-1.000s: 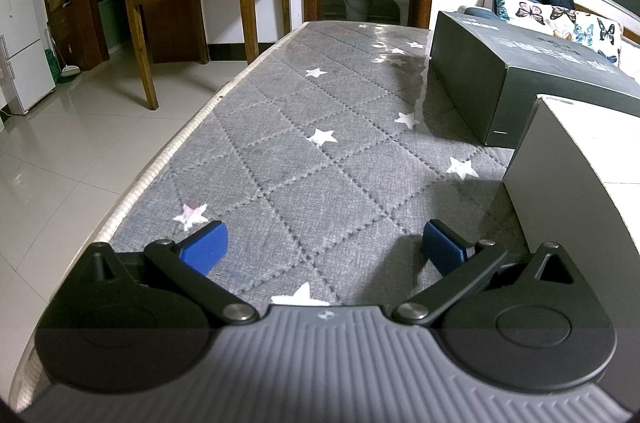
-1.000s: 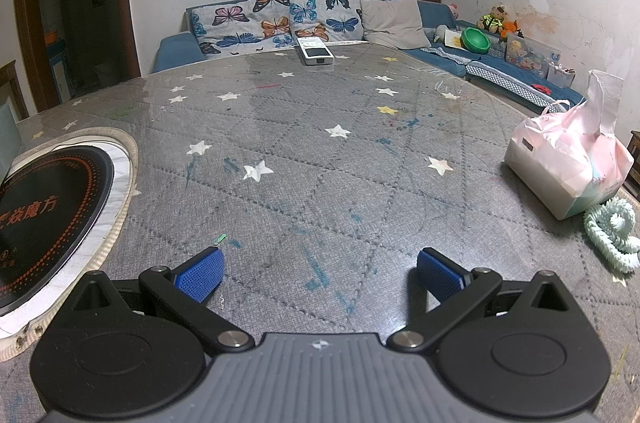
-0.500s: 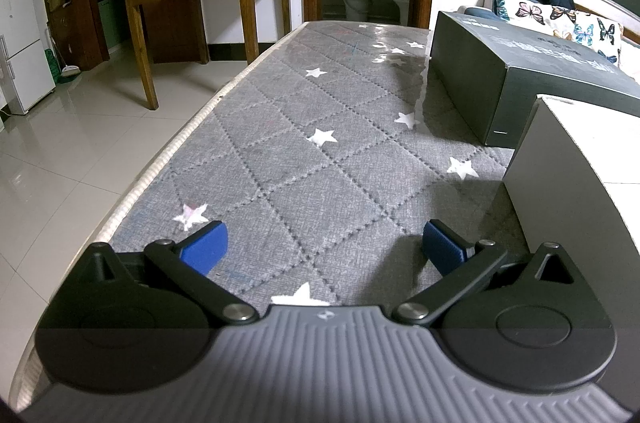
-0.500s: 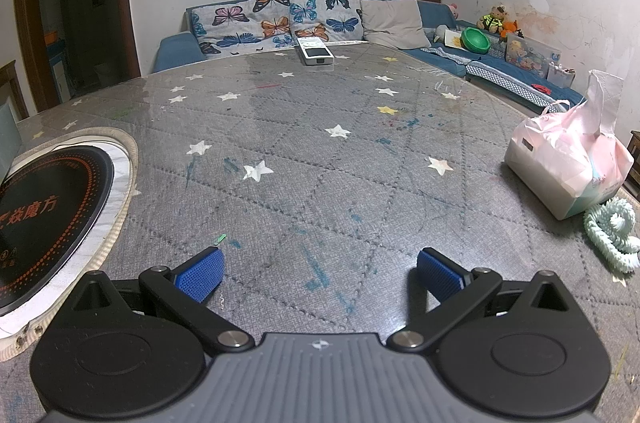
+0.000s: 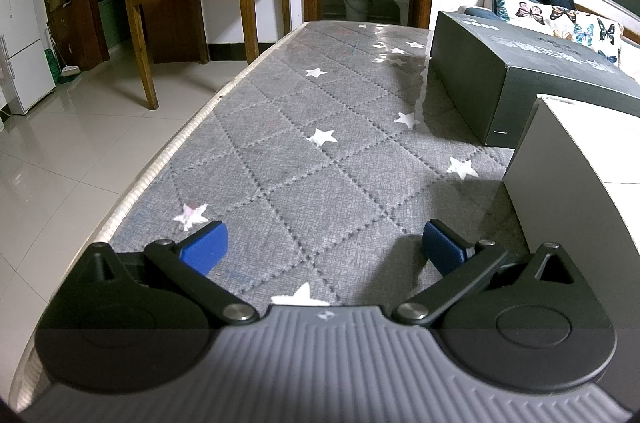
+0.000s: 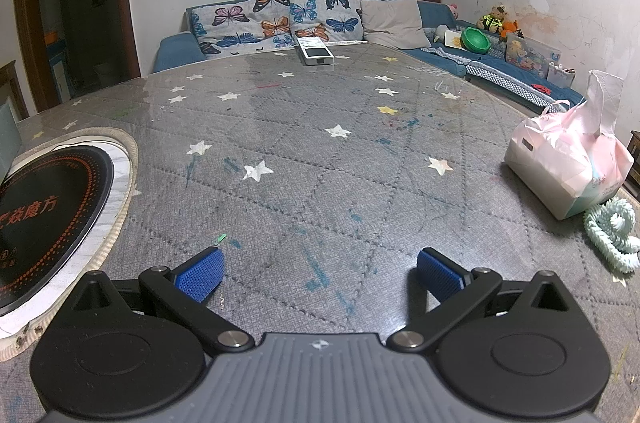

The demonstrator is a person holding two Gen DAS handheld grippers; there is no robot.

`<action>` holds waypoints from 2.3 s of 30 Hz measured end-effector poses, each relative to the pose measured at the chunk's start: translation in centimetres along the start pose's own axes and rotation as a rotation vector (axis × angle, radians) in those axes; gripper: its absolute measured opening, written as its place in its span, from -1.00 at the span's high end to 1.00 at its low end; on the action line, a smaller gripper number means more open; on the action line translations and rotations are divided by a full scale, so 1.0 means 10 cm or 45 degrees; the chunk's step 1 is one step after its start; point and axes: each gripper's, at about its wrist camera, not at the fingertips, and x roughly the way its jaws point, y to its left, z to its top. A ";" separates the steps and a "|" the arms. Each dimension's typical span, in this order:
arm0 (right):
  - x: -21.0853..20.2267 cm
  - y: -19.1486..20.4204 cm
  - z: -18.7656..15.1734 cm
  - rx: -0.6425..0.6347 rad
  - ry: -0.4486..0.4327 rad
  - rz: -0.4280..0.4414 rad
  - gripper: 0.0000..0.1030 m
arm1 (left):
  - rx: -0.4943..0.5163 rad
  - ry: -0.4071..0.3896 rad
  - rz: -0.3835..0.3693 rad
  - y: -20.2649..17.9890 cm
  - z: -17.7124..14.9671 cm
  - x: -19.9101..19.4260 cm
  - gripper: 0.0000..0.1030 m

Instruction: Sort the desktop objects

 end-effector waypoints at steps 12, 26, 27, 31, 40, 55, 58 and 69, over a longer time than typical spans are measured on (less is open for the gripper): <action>0.00 0.00 0.00 0.000 0.000 0.000 -1.00 | 0.000 0.000 0.000 0.00 0.00 0.00 -1.00; 0.00 0.00 0.00 0.000 0.000 0.000 -1.00 | 0.000 0.000 0.000 0.00 0.00 0.00 -1.00; 0.00 0.00 0.00 0.000 0.000 0.000 -1.00 | 0.000 0.000 0.000 0.00 0.00 0.00 -1.00; 0.00 0.00 0.00 -0.001 0.000 0.000 -1.00 | 0.000 0.000 0.000 0.00 0.00 0.00 -1.00; 0.00 0.00 0.00 0.000 0.000 0.000 -1.00 | 0.000 0.000 -0.001 0.00 0.00 0.00 -1.00; 0.00 0.00 0.00 -0.001 0.001 0.000 -1.00 | 0.000 0.000 0.000 0.00 0.00 0.00 -1.00; 0.00 0.01 -0.01 -0.003 0.000 -0.002 -1.00 | 0.000 0.000 0.000 0.00 0.00 0.00 -1.00; -0.14 0.15 -0.09 -0.046 -0.014 0.019 -1.00 | 0.000 0.000 0.000 0.00 0.00 0.00 -1.00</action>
